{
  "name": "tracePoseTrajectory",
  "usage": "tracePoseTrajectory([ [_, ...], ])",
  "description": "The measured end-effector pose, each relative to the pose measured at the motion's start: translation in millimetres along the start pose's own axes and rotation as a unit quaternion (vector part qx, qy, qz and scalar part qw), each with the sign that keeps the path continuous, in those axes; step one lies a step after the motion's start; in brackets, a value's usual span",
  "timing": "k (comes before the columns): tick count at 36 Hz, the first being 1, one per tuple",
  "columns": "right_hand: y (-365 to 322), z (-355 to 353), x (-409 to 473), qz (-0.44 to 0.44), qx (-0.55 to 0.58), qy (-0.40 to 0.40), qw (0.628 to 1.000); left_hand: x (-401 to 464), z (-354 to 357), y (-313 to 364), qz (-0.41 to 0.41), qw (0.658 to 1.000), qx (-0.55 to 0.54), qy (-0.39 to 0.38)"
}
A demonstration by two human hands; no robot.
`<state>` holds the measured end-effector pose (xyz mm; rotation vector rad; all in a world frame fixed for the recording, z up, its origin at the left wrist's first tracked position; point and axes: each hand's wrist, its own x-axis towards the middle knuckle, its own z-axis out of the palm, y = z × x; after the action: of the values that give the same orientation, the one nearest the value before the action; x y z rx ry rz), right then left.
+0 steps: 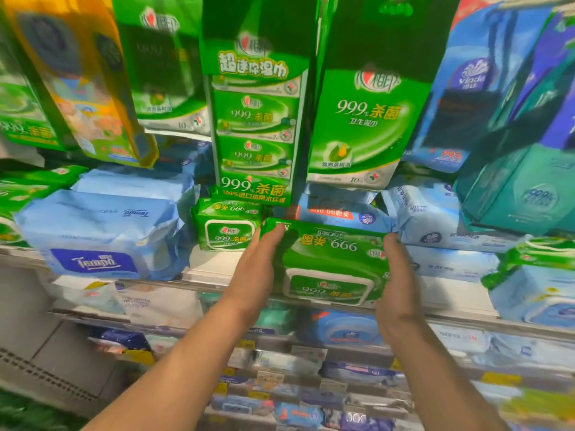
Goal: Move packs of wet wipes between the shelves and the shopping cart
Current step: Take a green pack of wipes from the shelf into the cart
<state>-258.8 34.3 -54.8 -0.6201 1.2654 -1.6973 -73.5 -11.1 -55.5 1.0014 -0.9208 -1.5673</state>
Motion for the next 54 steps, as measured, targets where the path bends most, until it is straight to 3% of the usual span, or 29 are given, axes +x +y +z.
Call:
tracePoseTrajectory([
  [11, -16.7, 18.6, -23.8, 0.015, -0.018, 0.047, 0.999, -18.6, 8.8, 13.8, 0.006, 0.999, -0.028, 0.034],
  [17, -26.8, 15.0, -49.6, -0.007, -0.003, 0.049, 0.999, -38.2, 6.1, 29.5, 0.023, 0.999, -0.034, 0.022],
  [21, -28.6, 12.8, -70.1, -0.031, 0.007, 0.053, 0.998, -59.2, 5.0, 29.4, 0.036, 0.998, -0.038, -0.026],
  [24, -28.4, 10.1, -89.0, -0.042, 0.006, 0.041, 0.998, -77.3, 2.8, 27.6, 0.033, 0.998, -0.029, -0.042],
  [35, -28.6, -8.1, -159.9, -0.044, -0.018, -0.052, 0.998, -173.2, -3.1, 32.1, 0.048, 0.999, -0.002, 0.02],
  [40, -19.8, -10.2, -186.0, 0.02, 0.021, -0.061, 0.998, -220.5, -13.2, 25.7, 0.071, 0.996, -0.002, 0.057],
  [48, 23.2, 20.8, -239.5, 0.101, 0.052, -0.161, 0.98, -290.4, -69.3, 17.0, 0.105, 0.969, 0.002, 0.224],
  [54, 53.3, 82.3, -299.8, 0.149, 0.025, -0.238, 0.959, -354.3, -136.0, 31.8, 0.134, 0.926, 0.026, 0.353],
])
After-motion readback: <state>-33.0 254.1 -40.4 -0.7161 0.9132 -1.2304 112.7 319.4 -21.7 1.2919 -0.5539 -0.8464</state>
